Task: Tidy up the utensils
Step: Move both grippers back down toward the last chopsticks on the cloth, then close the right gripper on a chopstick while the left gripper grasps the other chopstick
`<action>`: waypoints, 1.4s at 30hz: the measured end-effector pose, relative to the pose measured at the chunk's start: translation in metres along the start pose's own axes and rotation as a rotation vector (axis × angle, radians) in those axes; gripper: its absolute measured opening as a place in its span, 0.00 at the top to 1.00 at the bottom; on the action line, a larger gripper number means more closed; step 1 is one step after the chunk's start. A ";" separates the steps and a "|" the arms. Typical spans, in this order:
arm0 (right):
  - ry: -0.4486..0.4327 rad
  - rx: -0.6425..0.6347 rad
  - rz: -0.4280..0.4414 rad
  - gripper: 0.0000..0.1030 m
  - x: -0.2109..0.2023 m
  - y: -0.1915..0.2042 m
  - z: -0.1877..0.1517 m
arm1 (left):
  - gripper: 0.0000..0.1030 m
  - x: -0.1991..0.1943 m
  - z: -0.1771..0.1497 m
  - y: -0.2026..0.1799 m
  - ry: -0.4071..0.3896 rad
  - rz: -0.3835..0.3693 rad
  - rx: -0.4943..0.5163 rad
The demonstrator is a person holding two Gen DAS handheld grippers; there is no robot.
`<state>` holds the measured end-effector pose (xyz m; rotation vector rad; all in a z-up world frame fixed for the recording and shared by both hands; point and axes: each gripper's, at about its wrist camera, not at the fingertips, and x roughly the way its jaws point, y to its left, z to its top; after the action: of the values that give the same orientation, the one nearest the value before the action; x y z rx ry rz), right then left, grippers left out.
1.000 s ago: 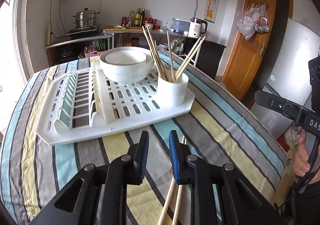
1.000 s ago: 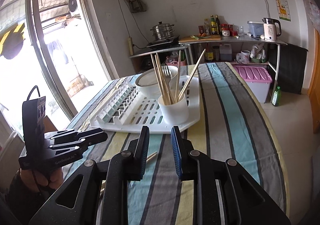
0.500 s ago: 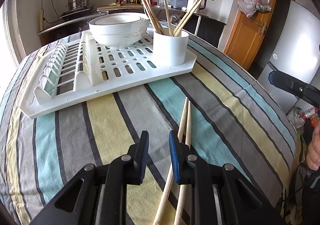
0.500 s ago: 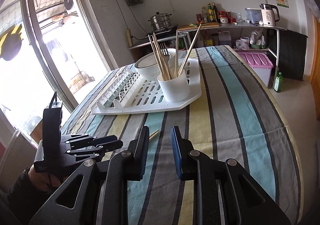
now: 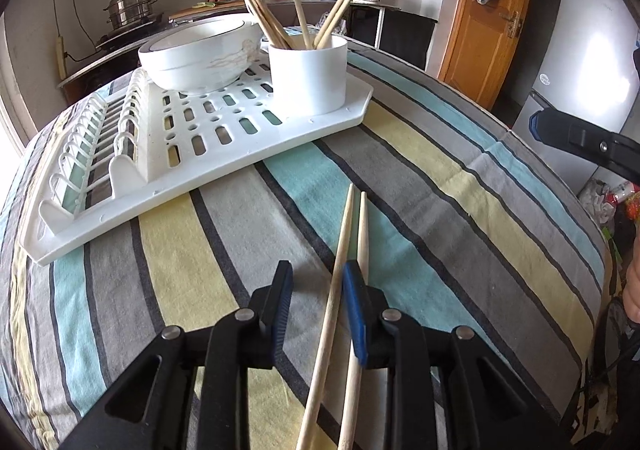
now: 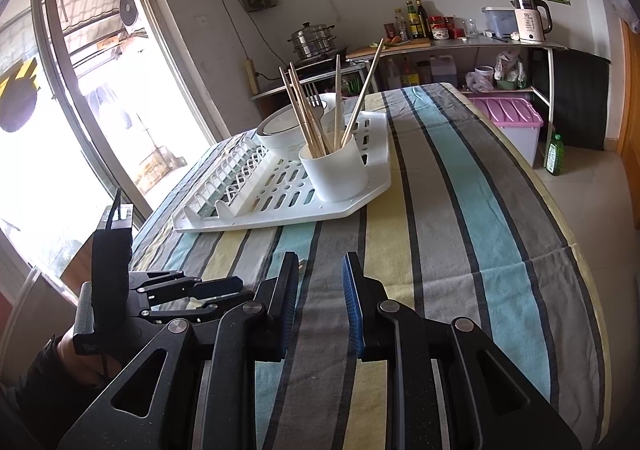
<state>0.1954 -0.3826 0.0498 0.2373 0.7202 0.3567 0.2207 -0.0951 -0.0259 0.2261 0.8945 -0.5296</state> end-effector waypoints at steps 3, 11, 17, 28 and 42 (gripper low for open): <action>0.005 0.006 0.003 0.78 0.001 -0.002 0.000 | 0.70 0.003 0.003 -0.007 0.012 0.024 0.035; 0.038 0.011 -0.007 0.78 0.011 0.001 0.002 | 0.71 0.002 0.002 0.019 0.022 0.101 -0.069; 0.185 0.019 -0.007 0.78 0.051 0.011 0.001 | 0.79 -0.012 -0.015 0.049 0.027 0.156 -0.150; 0.367 0.017 -0.089 0.78 0.119 0.034 0.001 | 0.79 -0.017 -0.019 0.094 0.035 0.087 -0.325; 0.424 -0.104 -0.269 0.89 0.139 0.061 0.011 | 0.84 0.013 0.022 0.098 0.147 0.201 -0.339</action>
<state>0.2852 -0.2721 -0.0053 -0.0392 1.1337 0.1862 0.2939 -0.0257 -0.0254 0.0454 1.0758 -0.1707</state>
